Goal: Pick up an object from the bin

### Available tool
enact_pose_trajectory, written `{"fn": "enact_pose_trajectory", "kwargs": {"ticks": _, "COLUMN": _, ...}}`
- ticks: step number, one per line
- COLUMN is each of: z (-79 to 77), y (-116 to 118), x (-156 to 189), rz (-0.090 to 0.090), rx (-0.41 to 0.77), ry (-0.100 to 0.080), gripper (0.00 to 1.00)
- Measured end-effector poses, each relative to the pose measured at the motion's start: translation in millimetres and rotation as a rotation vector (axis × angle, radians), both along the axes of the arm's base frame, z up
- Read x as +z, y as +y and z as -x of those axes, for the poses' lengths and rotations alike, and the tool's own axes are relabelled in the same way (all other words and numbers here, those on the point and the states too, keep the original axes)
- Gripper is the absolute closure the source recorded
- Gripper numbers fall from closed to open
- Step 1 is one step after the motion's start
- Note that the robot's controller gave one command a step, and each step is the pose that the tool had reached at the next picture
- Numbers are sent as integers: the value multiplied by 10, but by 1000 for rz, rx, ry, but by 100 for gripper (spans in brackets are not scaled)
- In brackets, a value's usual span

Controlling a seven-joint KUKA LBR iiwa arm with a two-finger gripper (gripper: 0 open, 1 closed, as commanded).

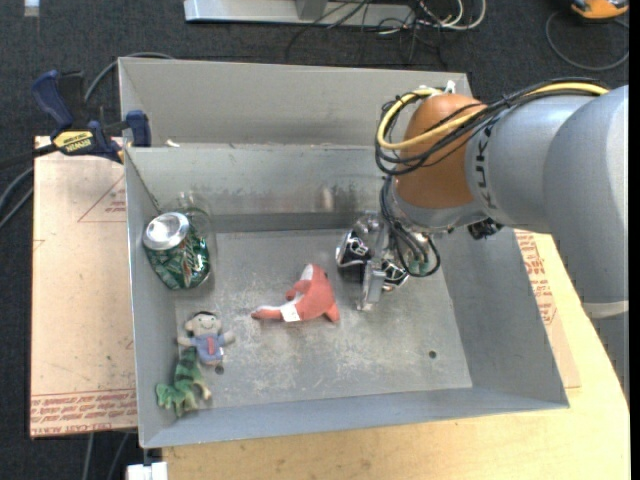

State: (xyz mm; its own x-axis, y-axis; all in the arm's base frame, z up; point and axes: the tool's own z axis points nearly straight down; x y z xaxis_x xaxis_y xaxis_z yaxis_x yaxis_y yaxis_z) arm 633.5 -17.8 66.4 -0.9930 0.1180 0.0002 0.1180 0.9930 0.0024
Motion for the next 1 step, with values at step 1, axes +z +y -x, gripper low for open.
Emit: {"fn": "enact_pose_trajectory", "kwargs": {"ticks": 1, "z": 260, "y": -289, "x": 61, "rz": 1, "rx": -2, "ry": -13, "gripper": 100}}
